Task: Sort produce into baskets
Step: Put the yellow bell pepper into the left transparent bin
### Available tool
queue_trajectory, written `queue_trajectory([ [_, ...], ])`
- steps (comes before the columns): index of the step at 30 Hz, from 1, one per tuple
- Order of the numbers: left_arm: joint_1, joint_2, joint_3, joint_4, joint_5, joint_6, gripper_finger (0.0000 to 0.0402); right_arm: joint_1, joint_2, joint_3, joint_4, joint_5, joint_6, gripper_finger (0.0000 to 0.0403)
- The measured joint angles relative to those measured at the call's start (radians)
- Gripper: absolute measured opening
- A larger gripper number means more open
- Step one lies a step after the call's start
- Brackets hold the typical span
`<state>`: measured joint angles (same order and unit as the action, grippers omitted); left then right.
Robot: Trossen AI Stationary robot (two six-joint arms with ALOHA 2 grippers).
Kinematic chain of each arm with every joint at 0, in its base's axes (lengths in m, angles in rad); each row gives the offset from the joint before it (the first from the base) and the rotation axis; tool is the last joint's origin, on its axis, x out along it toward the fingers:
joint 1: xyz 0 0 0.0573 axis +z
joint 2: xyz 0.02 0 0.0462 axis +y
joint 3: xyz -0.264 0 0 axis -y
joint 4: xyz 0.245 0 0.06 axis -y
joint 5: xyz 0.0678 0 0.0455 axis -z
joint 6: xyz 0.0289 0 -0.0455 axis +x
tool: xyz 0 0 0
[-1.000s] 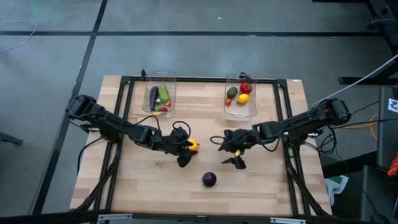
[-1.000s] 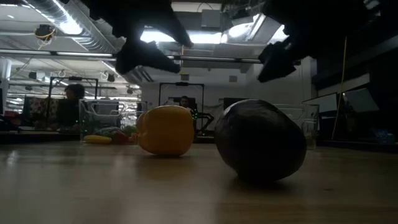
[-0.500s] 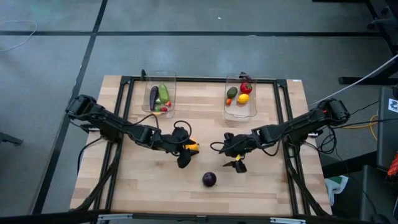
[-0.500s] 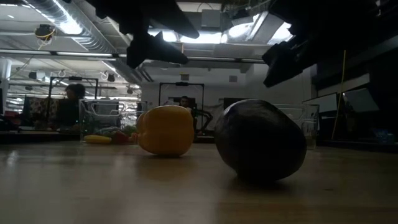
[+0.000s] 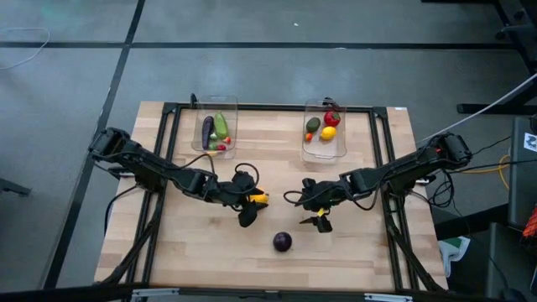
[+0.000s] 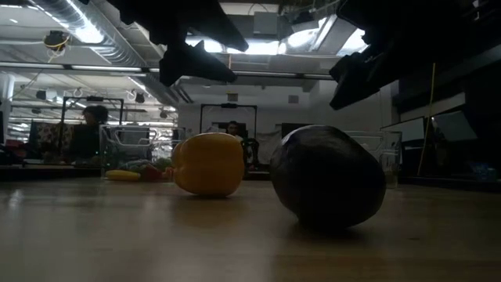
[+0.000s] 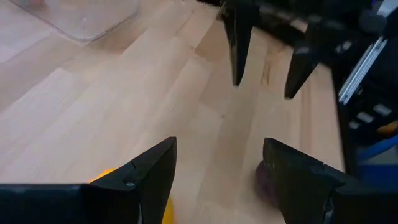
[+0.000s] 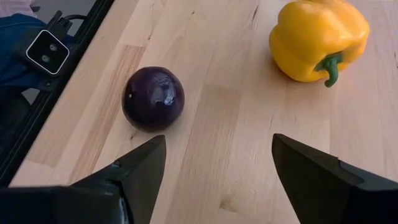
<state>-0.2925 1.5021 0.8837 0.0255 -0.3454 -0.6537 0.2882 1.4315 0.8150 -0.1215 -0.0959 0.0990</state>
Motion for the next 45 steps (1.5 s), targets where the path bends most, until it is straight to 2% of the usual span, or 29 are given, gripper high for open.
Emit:
queue_trajectory([
  [5,0.0,0.0,0.0,-0.093,0.0,0.041,0.0237,0.0,0.0,0.0,0.0,0.0,0.0,0.0292],
  [12,0.01,0.0,0.0,-0.158,-0.012,-0.165,0.025,0.0,0.0,0.0,0.0,0.001,0.0,0.0292],
  [16,0.024,0.0,0.0,-0.163,-0.018,-0.17,0.0301,0.0,0.0,0.0,0.0,0.002,0.0,0.0292],
  [20,0.04,0.0,0.0,-0.169,-0.016,-0.136,0.0378,0.0,0.0,0.0,0.0,0.002,0.0,0.0292],
  [22,0.041,0.0,0.0,-0.176,-0.017,-0.158,0.0393,0.0,0.0,0.0,0.0,0.002,0.0,0.0292],
  [34,0.04,0.0,0.0,-0.25,-0.017,-0.366,0.0379,0.0,0.0,0.0,0.0,0.002,0.001,0.0292],
  [41,0.056,0.002,0.0,-0.283,-0.019,-0.305,0.0379,0.0,0.0,0.0,0.0,0.002,0.001,0.0292],
  [45,0.061,0.044,0.0,-0.265,-0.019,-0.251,0.0379,0.0,0.0,0.0,-0.001,0.002,0.001,0.0292],
])
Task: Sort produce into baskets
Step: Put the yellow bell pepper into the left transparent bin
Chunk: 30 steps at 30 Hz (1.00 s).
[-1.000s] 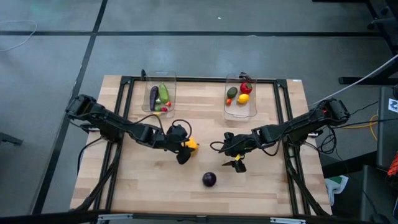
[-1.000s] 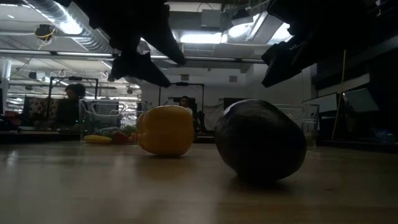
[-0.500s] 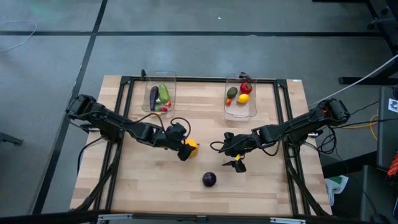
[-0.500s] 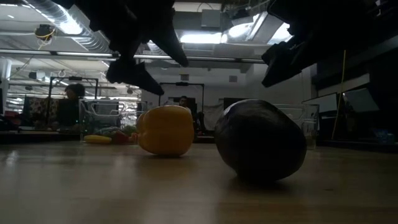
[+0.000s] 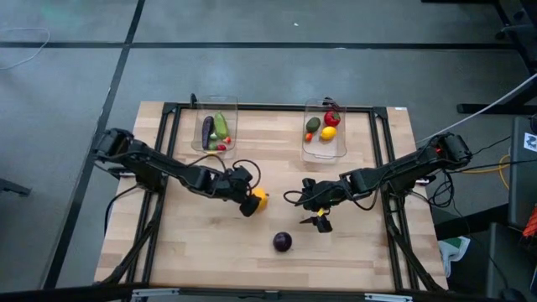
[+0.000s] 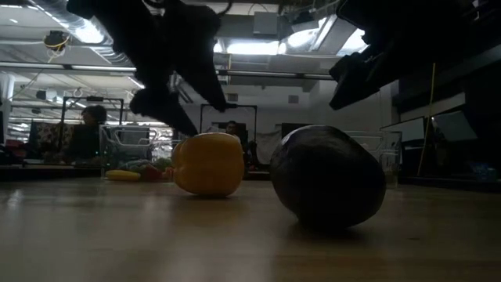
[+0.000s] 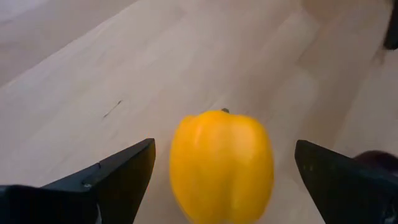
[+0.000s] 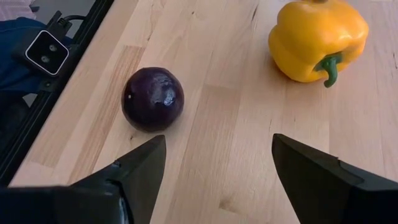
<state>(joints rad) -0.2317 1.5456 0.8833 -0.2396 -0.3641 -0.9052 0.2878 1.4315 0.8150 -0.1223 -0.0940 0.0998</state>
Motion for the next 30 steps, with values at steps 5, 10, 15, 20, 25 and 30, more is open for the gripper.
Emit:
queue_trajectory([
  [5,-0.009,0.044,0.0,0.038,0.003,0.058,0.0379,0.0,0.0,0.0,-0.001,0.0,0.0,0.0292],
  [10,-0.019,0.065,0.0,0.047,0.006,0.083,0.0379,0.0,0.0,0.0,0.0,0.0,0.0,0.0292],
  [15,-0.018,0.091,0.0,0.048,0.006,0.1,0.0379,0.0,0.0,0.0,0.0,0.0,0.0,0.0292],
  [20,-0.018,0.133,0.0,0.06,0.006,0.104,0.0379,0.0,0.0,0.0,0.001,0.0,0.0,0.0292],
  [25,-0.018,0.149,0.0,0.065,0.006,0.109,0.0379,0.0,0.0,0.0,0.001,0.0,0.0,0.0292],
  [30,-0.016,0.149,0.0,0.065,0.006,0.109,0.0379,0.0,0.0,0.0,0.0,0.0,0.0,0.0292],
])
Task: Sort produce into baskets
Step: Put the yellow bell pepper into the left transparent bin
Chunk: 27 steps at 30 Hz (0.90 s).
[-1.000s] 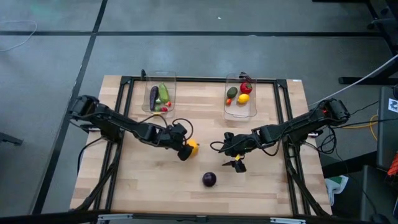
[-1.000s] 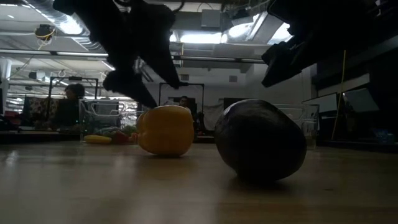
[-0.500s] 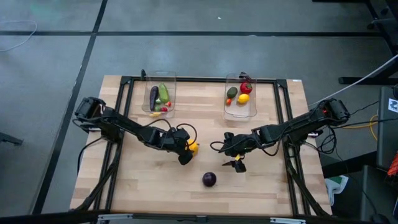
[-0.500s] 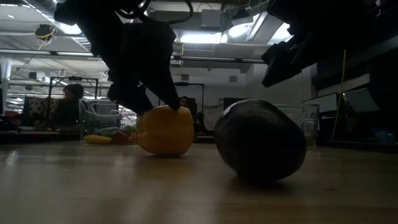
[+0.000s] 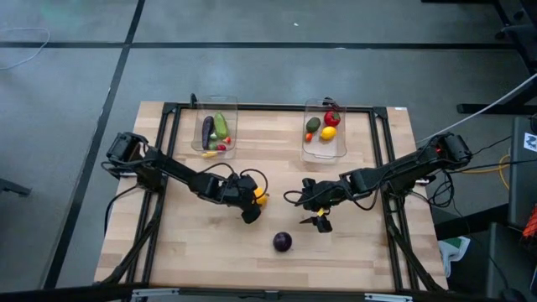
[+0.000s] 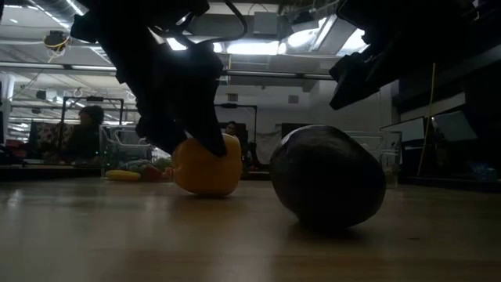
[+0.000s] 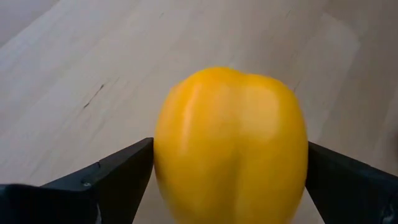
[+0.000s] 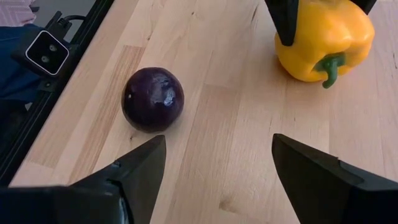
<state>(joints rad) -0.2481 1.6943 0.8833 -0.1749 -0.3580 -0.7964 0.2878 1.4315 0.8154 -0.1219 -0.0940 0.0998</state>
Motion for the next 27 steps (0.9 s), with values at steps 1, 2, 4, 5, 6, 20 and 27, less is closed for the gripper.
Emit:
queue_trajectory([
  [1,0.0,0.0,0.0,0.0,0.0,-0.004,0.0379,0.0,0.0,0.0,0.0,0.0,0.0,0.0292],
  [2,0.0,0.0,0.0,0.0,0.0,-0.011,0.0379,0.0,0.0,0.0,0.0,0.0,0.0,0.0292],
  [4,0.0,0.0,0.0,0.0,0.0,-0.018,0.0379,0.0,0.0,0.0,0.0,0.0,0.0,0.0292],
  [5,0.0,0.0,0.0,0.0,0.0,-0.021,0.0378,0.0,0.0,0.0,0.0,0.0,0.0,0.0292],
  [6,0.0,0.0,0.0,0.0,0.0,-0.021,0.0375,0.0,0.0,0.0,0.0,0.0,0.0,0.0292],
  [20,0.0,0.0,0.0,0.007,-0.002,-0.125,0.0336,0.0,0.0,0.0,0.0,0.0,0.0,0.0292],
  [27,0.009,-0.01,0.0,0.008,0.0,-0.173,0.0334,0.0,0.0,0.0,0.0,0.0,0.0,0.0292],
])
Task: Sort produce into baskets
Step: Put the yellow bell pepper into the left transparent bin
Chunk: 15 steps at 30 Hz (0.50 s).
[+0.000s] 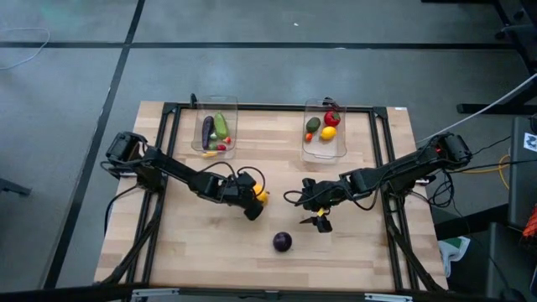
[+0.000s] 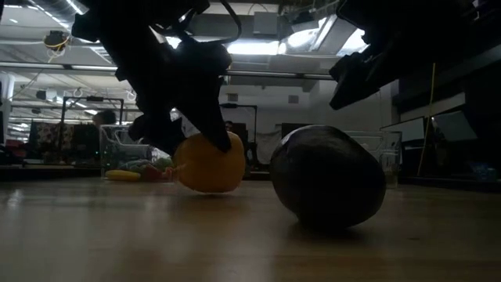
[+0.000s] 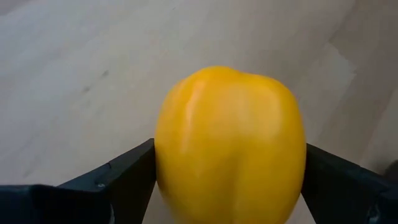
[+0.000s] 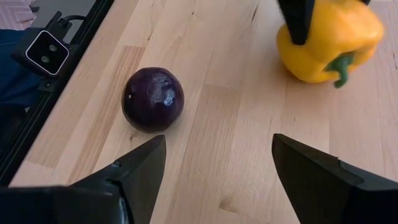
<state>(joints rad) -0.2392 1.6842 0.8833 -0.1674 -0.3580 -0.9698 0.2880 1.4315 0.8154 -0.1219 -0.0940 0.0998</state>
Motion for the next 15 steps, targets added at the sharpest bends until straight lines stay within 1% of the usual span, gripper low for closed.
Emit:
queue_trajectory([
  [3,0.019,-0.023,0.0,0.006,-0.005,-0.002,0.0334,0.0,0.0,0.0,0.0,0.0,0.0,0.0292],
  [7,0.049,-0.076,0.0,0.003,-0.041,0.002,0.0334,0.0,0.0,0.0,0.0,0.0,0.0,0.0292],
  [15,0.152,-0.232,0.0,-0.002,-0.144,0.126,0.0334,0.0,0.0,0.0,0.001,0.0,0.0,0.0292],
])
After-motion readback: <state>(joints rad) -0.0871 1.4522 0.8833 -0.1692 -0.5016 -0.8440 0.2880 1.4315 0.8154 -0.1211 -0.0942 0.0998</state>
